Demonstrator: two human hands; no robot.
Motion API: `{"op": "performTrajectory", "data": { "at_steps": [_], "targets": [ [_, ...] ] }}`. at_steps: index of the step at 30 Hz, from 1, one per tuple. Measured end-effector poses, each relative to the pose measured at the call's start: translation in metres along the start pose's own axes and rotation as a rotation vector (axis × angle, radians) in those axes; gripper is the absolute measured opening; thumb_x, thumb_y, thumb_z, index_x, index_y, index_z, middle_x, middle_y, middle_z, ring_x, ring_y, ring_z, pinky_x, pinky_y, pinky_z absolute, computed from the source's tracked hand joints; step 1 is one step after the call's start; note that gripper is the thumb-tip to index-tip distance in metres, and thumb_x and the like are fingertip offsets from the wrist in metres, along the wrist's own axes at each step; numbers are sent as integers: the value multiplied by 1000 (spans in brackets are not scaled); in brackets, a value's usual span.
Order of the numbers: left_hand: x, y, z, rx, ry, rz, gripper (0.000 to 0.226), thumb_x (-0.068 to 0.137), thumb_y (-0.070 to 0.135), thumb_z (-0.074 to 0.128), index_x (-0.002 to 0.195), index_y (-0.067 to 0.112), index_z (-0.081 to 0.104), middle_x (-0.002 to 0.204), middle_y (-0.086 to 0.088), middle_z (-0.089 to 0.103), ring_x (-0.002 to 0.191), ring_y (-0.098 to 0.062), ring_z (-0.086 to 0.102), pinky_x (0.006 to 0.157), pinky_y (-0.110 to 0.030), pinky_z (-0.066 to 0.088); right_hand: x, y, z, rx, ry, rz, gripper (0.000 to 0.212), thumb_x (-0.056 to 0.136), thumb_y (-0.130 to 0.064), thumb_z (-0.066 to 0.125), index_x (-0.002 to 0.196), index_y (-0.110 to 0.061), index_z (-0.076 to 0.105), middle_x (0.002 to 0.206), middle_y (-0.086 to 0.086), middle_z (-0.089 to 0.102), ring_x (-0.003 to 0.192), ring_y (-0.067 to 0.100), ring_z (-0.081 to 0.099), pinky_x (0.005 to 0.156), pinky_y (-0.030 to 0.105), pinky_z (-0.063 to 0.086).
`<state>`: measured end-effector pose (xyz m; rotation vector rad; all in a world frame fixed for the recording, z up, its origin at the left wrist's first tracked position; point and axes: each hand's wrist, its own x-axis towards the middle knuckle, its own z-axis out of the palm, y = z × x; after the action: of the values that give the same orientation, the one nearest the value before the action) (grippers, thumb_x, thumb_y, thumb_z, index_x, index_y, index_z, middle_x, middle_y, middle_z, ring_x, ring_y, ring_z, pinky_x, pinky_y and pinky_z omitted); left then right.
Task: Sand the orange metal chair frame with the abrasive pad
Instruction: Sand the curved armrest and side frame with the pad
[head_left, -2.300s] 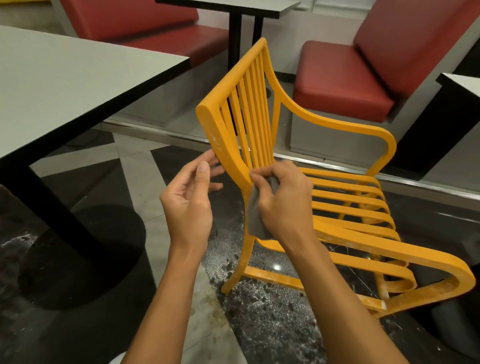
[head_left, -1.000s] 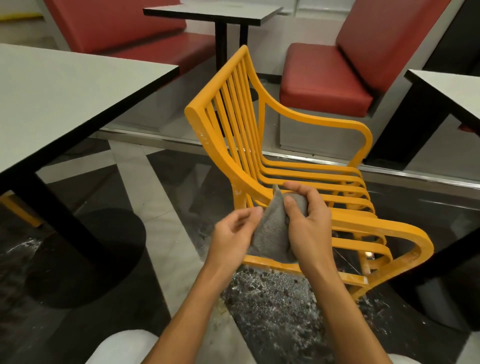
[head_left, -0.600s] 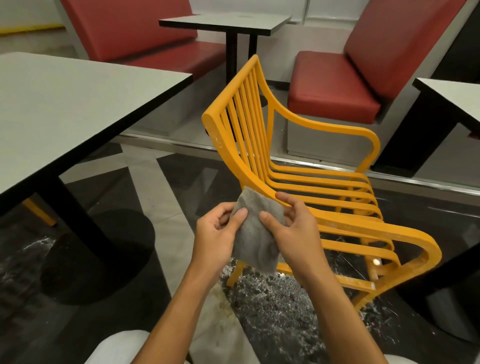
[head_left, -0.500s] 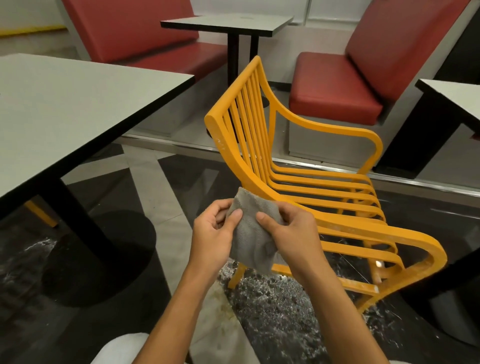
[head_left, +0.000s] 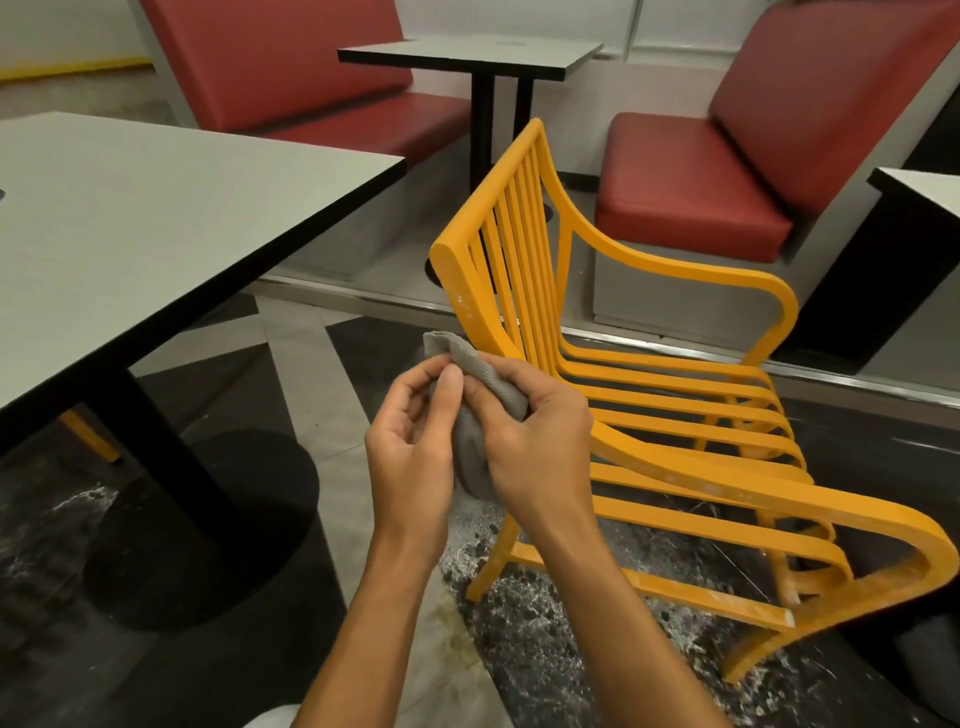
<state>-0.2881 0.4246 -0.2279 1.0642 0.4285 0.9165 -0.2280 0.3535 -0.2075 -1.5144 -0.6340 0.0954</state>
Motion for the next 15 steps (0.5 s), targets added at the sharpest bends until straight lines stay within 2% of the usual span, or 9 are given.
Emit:
{"op": "performTrajectory", "data": {
  "at_steps": [1,3,6,9,13,15],
  "targets": [
    [3,2,1,-45,17,-12,34,92,26,70,123,12,71,116,-7,78,112,-19,75,86,-23,60,2,2,0,12,-41,7,23,97,-13,72,117,-22,79,104,-12,78,100,2,72,86,25,60],
    [14,3,1,-51,67,4,28,93,20,73,120,15,72,116,-7,78,113,-21,75,86,-25,61,4,7,-1,-12,-123,10,31,99,-17,67,128,-25,74,117,-13,75,114,3,68,97,34,59],
    [28,4,-1,118,62,163,22,100,8,69,120,17,72,116,-4,77,114,-18,74,88,-25,61,4,10,-6,-114,-152,-50,38,99,-23,64,136,-31,68,126,-19,69,124,4,60,104,36,54],
    [38,10,0,309,36,390,22,104,7,64,124,15,70,120,-2,74,115,-14,72,89,-25,61,5,7,-17,-196,-59,-148,25,102,-27,64,124,-33,73,112,-20,68,113,8,60,92,35,53],
    [62,13,-1,577,-8,723,15,106,4,61,118,7,69,116,-6,67,111,-22,68,94,-37,59,22,16,-33,-279,61,-166,16,101,-27,65,110,-35,75,100,-21,66,101,9,58,82,33,50],
    [74,12,0,646,2,818,12,105,0,62,113,4,70,116,-12,62,111,-19,64,96,-33,56,34,22,-37,-313,77,-172,15,101,-25,65,107,-34,76,98,-21,65,99,8,57,80,30,47]
  ]
}}
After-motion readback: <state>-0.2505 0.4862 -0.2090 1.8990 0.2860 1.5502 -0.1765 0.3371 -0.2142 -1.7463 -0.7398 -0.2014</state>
